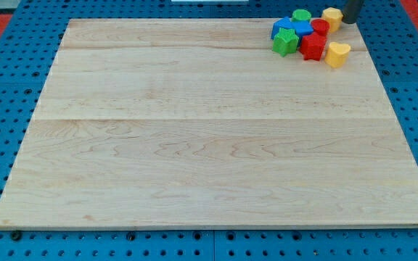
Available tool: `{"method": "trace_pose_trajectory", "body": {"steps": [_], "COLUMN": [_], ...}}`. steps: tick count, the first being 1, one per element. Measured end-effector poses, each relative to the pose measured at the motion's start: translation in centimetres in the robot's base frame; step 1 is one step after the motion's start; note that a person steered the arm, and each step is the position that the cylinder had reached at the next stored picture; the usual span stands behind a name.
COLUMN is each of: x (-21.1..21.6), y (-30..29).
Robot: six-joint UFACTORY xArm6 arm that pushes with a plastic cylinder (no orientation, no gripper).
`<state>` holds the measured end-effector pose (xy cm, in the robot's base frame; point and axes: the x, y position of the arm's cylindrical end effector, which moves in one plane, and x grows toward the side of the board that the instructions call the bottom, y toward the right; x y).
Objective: Push the yellow hexagon along with green circle slightly left
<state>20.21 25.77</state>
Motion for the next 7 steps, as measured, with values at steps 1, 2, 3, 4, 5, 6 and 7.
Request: {"method": "trace_pose_trajectory", "body": {"steps": [1, 2, 3, 4, 5, 6, 7], "x": [2.5, 4.7, 4.6, 1.4, -1.0, -1.1, -1.0], "y": [-3.6, -5.3, -1.6, 3.3, 4.2, 3.7, 0.9]}}
